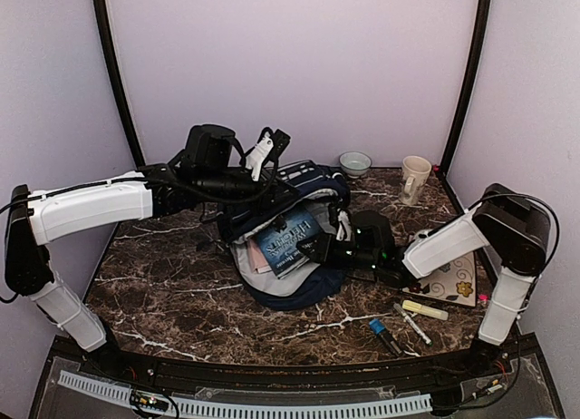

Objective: Pack the student bag
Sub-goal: Place the book in the largest pocket of the bag, then move the student bag to the center of the board.

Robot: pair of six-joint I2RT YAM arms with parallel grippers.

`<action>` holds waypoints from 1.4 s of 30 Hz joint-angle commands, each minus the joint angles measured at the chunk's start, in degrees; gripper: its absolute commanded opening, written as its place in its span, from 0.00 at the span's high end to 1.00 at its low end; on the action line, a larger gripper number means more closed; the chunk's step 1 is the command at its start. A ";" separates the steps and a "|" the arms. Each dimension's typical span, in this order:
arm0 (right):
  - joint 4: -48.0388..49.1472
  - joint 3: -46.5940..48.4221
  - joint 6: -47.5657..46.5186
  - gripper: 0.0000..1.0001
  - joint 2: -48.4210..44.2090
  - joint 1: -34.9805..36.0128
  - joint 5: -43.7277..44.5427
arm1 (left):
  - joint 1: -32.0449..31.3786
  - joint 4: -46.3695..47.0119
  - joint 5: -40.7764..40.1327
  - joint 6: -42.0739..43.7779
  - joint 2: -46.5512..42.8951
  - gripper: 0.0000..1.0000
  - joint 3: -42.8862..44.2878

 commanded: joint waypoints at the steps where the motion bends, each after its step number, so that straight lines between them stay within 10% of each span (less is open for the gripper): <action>1: -4.44 -0.47 -6.82 0.54 -3.94 0.04 -1.93 | -0.44 5.33 -0.15 0.09 -1.86 1.00 0.31; 11: -17.36 -5.50 -13.93 0.29 -18.21 0.05 7.76 | 1.06 3.95 -2.32 -0.42 -1.44 1.00 0.18; 26: -29.09 -13.96 -17.44 0.21 -36.68 0.10 15.94 | 3.72 5.32 -2.27 -1.77 -0.86 1.00 -5.21; 42: -29.61 -4.74 -21.75 0.09 -31.60 -0.08 23.24 | 3.96 10.15 5.01 -3.19 -4.70 1.00 -17.77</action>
